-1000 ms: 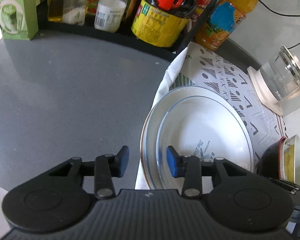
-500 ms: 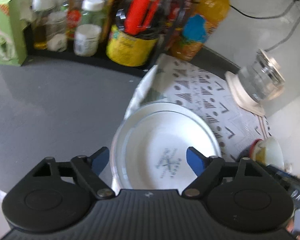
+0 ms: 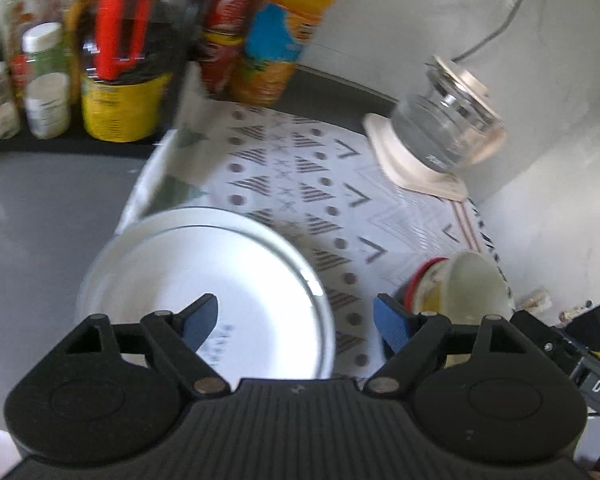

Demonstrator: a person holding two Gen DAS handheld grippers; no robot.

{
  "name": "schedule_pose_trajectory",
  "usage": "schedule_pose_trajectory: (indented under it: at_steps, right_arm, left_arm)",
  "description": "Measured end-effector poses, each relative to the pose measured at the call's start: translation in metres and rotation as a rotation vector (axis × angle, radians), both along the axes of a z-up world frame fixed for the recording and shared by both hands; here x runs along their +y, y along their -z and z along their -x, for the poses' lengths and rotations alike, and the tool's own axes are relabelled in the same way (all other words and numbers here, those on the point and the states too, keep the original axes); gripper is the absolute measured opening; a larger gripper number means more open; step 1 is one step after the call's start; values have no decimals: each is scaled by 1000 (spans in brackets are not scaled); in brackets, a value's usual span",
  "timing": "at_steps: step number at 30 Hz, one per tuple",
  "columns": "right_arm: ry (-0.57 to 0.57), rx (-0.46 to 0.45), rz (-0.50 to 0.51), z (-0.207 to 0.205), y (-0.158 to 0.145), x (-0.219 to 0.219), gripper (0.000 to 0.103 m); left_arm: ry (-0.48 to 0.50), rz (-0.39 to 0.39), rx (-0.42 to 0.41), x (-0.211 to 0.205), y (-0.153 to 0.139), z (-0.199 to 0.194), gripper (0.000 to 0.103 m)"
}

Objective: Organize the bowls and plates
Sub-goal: 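Move both grippers to the red-and-black bowl stack and grasp its rim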

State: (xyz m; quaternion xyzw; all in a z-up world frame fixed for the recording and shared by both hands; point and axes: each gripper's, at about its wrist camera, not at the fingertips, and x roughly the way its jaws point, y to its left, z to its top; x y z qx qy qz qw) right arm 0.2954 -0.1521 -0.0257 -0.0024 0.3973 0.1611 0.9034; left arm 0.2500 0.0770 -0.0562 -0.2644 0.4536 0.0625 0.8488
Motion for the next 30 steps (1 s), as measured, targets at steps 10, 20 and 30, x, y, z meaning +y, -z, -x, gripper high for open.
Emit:
schedule_pose_trajectory:
  at_steps: [10,20,30]
  right_arm:
    - [100,38,5,-10,15,-43,100]
    - [144,133,9,-25,43,-65,100]
    - [94,260,-28,-36,72,-69,85]
  left_arm:
    - [95,10,4,-45,0,-30,83]
    - [144,19,42,-73,17,-51,83]
    - [164,17,90,-92,40,-66,79]
